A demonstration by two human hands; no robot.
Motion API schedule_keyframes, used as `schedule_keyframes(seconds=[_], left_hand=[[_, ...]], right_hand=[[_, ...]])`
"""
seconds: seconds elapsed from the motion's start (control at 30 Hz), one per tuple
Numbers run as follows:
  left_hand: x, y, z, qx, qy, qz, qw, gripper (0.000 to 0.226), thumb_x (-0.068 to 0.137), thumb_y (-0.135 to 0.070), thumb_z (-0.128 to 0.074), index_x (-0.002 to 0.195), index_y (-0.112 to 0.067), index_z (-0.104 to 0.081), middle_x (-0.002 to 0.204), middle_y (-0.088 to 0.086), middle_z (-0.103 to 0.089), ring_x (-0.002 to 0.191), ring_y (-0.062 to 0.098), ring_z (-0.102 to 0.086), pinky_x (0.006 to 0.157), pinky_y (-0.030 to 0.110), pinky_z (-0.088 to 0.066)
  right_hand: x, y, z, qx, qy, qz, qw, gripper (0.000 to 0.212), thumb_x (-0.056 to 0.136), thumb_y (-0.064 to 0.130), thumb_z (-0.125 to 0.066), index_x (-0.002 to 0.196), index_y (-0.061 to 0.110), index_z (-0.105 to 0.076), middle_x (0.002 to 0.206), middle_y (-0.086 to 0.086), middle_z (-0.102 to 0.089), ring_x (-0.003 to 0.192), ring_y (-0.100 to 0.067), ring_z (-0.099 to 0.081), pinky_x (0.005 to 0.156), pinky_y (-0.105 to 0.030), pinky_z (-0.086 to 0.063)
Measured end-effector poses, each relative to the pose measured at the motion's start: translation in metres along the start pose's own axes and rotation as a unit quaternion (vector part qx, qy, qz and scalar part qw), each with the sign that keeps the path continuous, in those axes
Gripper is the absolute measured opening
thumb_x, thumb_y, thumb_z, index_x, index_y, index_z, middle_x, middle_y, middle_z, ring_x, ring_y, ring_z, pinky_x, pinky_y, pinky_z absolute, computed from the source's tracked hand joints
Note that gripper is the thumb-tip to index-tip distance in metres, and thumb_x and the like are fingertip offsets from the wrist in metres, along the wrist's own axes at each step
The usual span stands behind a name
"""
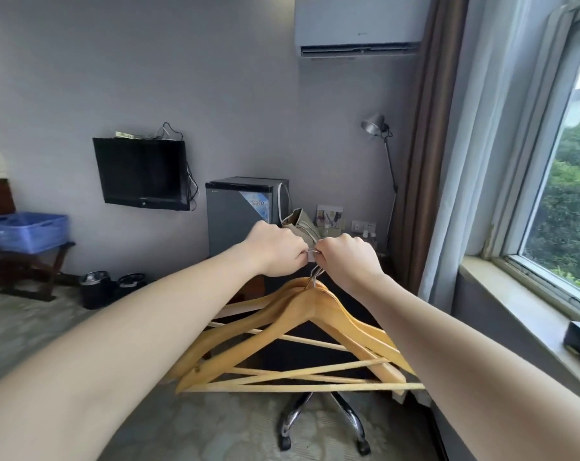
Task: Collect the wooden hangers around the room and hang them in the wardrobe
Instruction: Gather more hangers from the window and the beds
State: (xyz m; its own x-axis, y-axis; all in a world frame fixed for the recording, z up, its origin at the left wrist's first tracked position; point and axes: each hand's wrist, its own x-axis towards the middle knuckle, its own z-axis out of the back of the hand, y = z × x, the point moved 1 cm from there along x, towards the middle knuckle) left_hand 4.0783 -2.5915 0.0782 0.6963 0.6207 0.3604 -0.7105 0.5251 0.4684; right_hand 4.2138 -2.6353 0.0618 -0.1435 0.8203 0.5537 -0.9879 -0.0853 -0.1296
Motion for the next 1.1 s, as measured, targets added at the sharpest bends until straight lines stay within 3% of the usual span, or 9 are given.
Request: schedule_keyframes(seconds=[0.6, 0.77, 0.93, 1.1], left_hand=[[0.149, 0.083, -0.096, 0.063, 0.009, 0.100, 0.993, 0.040, 0.099, -0.039, -0.026, 0.098, -0.024, -0.063, 0.090, 0.002, -0.066, 0.085, 0.026, -0.066, 0.063, 0.030, -0.041], [0.167, 0.105, -0.127, 0.074, 0.034, 0.128, 0.988, 0.040, 0.099, -0.038, -0.026, 0.095, -0.022, -0.063, 0.089, 0.001, -0.067, 0.082, 0.024, -0.065, 0.064, 0.029, -0.042], [0.181, 0.131, -0.159, 0.084, 0.060, 0.155, 0.982, 0.040, 0.099, -0.038, -0.026, 0.088, -0.022, -0.061, 0.076, -0.001, -0.058, 0.068, 0.021, -0.055, 0.062, 0.029, -0.041], [0.195, 0.169, -0.189, 0.088, 0.066, 0.170, 0.979, 0.041, 0.099, -0.038, -0.026, 0.090, -0.022, -0.063, 0.082, 0.000, -0.065, 0.073, 0.023, -0.060, 0.064, 0.030, -0.043]], right_hand=[[0.192, -0.065, -0.115, 0.053, -0.030, 0.114, 0.992, 0.027, 0.099, 0.028, -0.045, 0.119, 0.015, -0.060, 0.107, -0.009, -0.067, 0.089, -0.027, -0.065, 0.069, -0.032, -0.053], [0.230, -0.060, -0.153, 0.062, -0.021, 0.136, 0.989, 0.027, 0.100, 0.028, -0.043, 0.116, 0.015, -0.060, 0.103, -0.010, -0.066, 0.086, -0.028, -0.065, 0.066, -0.033, -0.053], [0.269, -0.051, -0.190, 0.084, -0.013, 0.157, 0.984, 0.024, 0.099, 0.029, -0.043, 0.112, 0.016, -0.058, 0.101, -0.010, -0.067, 0.085, -0.030, -0.066, 0.068, -0.037, -0.057], [0.314, -0.035, -0.218, 0.103, -0.002, 0.179, 0.978, 0.024, 0.099, 0.028, -0.043, 0.113, 0.016, -0.058, 0.099, -0.009, -0.066, 0.087, -0.029, -0.065, 0.067, -0.035, -0.054]])
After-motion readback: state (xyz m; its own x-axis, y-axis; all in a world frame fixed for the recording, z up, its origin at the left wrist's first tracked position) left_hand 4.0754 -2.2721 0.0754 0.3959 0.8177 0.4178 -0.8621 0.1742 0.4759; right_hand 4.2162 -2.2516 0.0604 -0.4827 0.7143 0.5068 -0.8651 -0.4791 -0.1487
